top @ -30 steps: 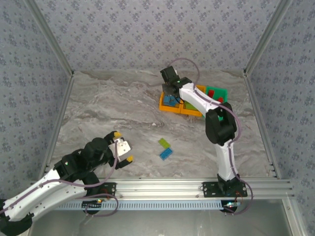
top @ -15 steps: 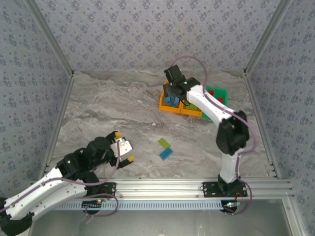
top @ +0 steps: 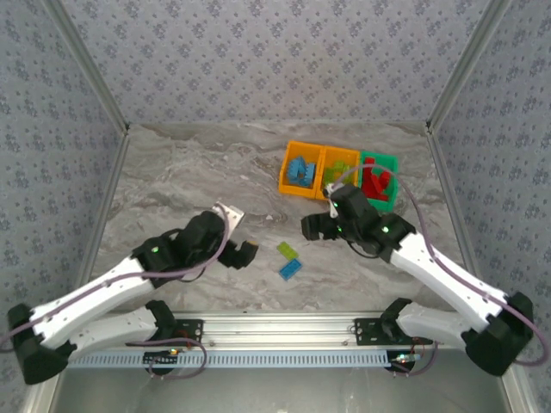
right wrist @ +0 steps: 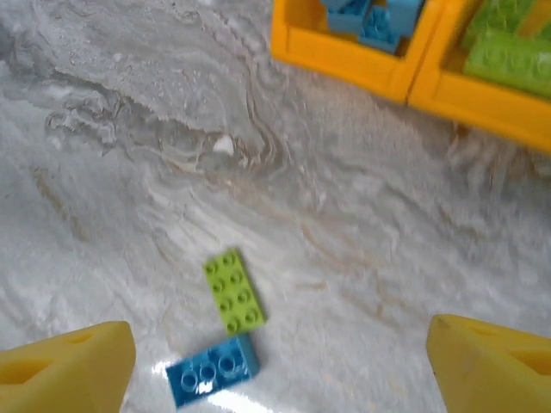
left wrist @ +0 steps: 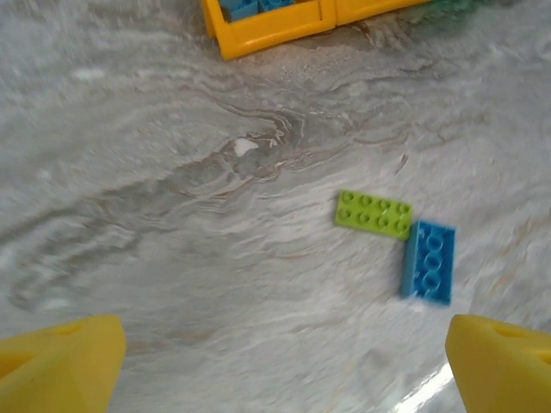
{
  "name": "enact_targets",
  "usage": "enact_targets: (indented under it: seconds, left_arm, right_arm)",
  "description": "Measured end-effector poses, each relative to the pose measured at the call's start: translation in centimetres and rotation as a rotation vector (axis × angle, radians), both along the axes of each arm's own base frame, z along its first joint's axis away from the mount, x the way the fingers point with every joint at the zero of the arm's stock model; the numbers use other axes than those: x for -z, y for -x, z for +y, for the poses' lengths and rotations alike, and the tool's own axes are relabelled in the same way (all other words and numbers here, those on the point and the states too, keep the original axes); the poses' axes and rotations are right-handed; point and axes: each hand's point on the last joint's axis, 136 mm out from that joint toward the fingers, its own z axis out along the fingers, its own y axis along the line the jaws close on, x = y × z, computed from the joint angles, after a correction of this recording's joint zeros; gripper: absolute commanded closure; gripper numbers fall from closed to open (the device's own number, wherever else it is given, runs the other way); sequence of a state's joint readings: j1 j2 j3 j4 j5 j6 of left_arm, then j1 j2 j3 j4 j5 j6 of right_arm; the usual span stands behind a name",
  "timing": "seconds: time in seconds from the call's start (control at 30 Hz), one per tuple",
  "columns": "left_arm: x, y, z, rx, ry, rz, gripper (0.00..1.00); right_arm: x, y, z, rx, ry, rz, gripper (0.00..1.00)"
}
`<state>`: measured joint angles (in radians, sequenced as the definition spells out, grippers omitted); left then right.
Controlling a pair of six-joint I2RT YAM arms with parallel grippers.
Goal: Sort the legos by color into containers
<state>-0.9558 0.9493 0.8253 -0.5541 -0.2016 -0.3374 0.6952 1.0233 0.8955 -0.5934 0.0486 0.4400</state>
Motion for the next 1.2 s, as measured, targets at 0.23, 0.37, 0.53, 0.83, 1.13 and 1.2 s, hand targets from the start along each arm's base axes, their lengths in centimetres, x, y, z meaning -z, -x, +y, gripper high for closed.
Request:
enact_targets:
  seconds: [0.23, 0.37, 0.53, 0.83, 1.13, 1.2]
  left_arm:
    - [5.7, -1.2, -4.7, -0.329, 0.111, 0.32, 0.1]
    - [7.8, -1.6, -7.0, -0.48, 0.169, 0.428, 0.13]
    - [10.9, -2.0, -9.9, -0.61, 0.174, 0.539, 0.22]
    - [14.7, -3.2, -12.2, -0.746, 0.113, 0.611, 0.3]
    - [16.7, -3.1, -12.8, -0.785, 0.017, 0.64, 0.57]
    - [16.7, -3.0, -12.6, -0.79, 0.009, 0.642, 0.64]
  right_arm:
    - [-3.1, 2.7, -4.8, 0.135, -0.156, -0.101, 0.02]
    - [-3.0, 3.5, -5.9, 0.17, -0.187, -0.11, 0.01]
    - [-1.8, 4.3, -6.0, 0.158, -0.168, -0.054, 0.0]
    - [-1.9, 5.7, -5.9, 0.122, -0.201, -0.036, 0.0]
    - [-1.6, 6.6, -5.8, 0.105, -0.21, -0.006, 0.0]
    - [-1.2, 6.9, -5.6, 0.092, -0.198, 0.017, 0.0]
